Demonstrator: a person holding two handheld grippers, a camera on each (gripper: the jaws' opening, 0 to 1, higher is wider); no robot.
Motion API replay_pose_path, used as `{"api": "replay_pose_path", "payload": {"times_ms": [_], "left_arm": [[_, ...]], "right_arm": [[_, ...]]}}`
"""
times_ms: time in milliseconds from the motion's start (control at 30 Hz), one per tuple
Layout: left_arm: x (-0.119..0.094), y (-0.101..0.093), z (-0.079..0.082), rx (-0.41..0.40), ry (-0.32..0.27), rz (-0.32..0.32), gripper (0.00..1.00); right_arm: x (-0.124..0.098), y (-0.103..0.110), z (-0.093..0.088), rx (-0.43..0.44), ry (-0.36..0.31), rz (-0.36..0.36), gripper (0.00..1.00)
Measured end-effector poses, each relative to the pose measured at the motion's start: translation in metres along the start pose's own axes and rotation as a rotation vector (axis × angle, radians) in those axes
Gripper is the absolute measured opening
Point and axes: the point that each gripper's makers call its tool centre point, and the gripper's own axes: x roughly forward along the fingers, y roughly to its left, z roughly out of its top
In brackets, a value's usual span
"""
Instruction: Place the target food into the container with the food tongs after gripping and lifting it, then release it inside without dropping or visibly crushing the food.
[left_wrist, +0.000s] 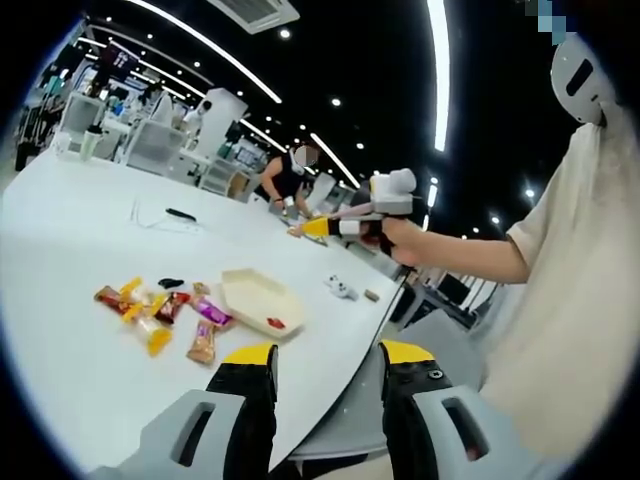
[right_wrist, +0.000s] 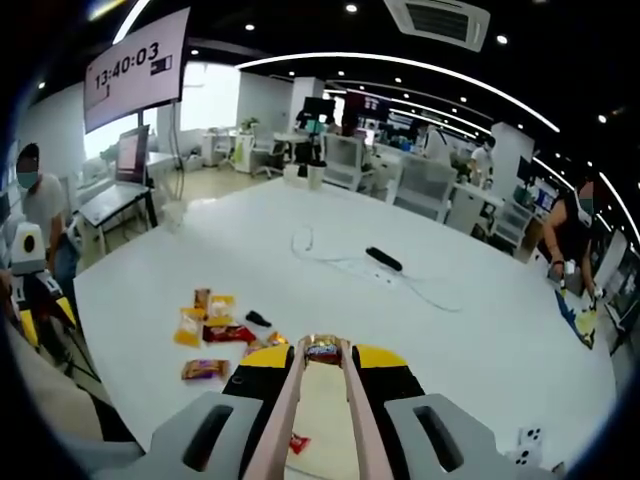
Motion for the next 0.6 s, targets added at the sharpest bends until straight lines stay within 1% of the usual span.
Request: {"api": "replay_pose_path", "payload": {"times_ms": [167, 400, 600], "left_arm": [[-0.0012, 0.001, -0.0012, -0.003, 0.0, 0.0, 0.39], [-0.002, 0.0022, -0.0004, -0.004, -0.002, 0.001, 0.39], [-0.0021, 0.003, -0.002, -0.007, 0.0, 0.002, 0.39]], "right_arm": [[0.0013, 0.0011, 0.0043, -0.004, -0.005, 0.0, 0.22], [0.0025, 0.0012, 0.0051, -0.004, -0.007, -0.003, 0.21], [0.0015, -0.0046, 0.0043, 0.016, -0.009, -0.014, 0.22]]}}
